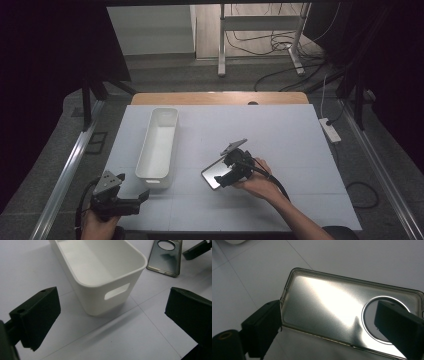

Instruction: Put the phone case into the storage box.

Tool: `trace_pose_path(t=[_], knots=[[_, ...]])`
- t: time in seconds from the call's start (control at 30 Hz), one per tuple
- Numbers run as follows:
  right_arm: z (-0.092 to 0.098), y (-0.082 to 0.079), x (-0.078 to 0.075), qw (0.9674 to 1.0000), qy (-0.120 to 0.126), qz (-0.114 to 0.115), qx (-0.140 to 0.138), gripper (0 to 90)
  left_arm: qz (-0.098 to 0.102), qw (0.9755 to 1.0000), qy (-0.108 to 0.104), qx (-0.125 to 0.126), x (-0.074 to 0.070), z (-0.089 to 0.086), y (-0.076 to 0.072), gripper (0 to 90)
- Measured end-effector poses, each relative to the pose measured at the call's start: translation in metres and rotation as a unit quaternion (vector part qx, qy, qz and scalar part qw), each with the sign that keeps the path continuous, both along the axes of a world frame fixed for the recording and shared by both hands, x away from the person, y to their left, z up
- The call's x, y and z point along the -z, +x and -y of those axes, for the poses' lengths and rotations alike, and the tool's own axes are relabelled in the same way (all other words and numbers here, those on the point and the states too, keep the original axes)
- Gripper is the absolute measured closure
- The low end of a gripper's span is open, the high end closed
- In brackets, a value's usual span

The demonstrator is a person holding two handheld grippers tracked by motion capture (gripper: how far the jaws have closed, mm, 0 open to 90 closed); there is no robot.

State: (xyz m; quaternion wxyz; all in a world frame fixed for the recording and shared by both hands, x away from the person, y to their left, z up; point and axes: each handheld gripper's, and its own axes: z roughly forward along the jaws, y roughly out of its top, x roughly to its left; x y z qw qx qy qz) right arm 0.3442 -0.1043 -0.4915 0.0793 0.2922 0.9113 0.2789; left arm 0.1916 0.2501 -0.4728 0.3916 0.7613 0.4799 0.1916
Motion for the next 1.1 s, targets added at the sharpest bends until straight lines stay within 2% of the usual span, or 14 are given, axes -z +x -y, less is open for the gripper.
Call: trace_pose_path(t=[0.07,0.13,0.2,0.23,0.3,0.33,0.4,0.43,0.5,0.53,0.57,0.63,0.87,1.1], knots=[[0.0,0.0,0.0,1.0,0.002,0.003,-0.005,17.7,0.0,1.0,0.0,0.0,0.0,0.0,0.0,0.8],[-0.001,0.001,-0.001,0.9999,0.007,0.0,-0.012,30.1,0.0,1.0,0.001,0.0,0.0,0.0,0.0,0.8],[-0.002,0.001,0.0,0.9998,0.011,-0.006,-0.017,36.5,0.0,1.0,0.001,0.0,0.0,0.0,0.0,0.8],[-0.002,0.001,0.0,0.9998,0.011,-0.006,-0.017,36.5,0.0,1.0,0.001,0.0,0.0,0.0,0.0,0.8],[-0.004,0.0,0.001,0.9994,0.008,-0.014,-0.03,47.2,0.0,1.0,0.001,0.0,0.0,0.0,0.0,0.8],[-0.006,-0.001,0.003,0.9991,0.001,-0.017,-0.038,57.2,0.0,1.0,0.001,0.0,0.0,0.0,0.0,0.8],[-0.007,-0.002,0.005,0.9988,-0.004,-0.017,-0.046,63.2,0.0,1.0,0.002,0.0,0.0,0.0,0.0,0.8],[-0.007,-0.002,0.005,0.9988,-0.004,-0.017,-0.046,63.2,0.0,1.0,0.002,0.0,0.0,0.0,0.0,0.9],[-0.008,-0.003,0.007,0.9981,-0.007,-0.023,-0.057,71.8,0.0,1.0,0.003,0.0,0.0,0.0,0.0,0.9],[-0.009,-0.003,0.008,0.9975,-0.004,-0.031,-0.063,80.5,0.0,1.0,0.002,0.001,0.0,0.0,0.0,0.9],[-0.009,-0.003,0.008,0.9975,-0.004,-0.031,-0.063,80.5,0.0,1.0,0.002,0.001,0.0,0.0,0.0,0.9],[-0.01,-0.005,0.01,0.9968,-0.005,-0.031,-0.073,89.5,0.0,1.0,0.002,0.0,0.0,0.0,0.0,0.9],[-0.014,-0.01,0.014,0.9953,-0.008,-0.036,-0.089,89.6,-0.001,1.0,0.008,0.001,0.0,0.001,0.0,1.1],[-0.011,-0.012,0.018,0.9953,-0.013,-0.046,-0.084,89.6,0.0,1.0,0.007,-0.001,0.0,0.001,0.0,1.2]])
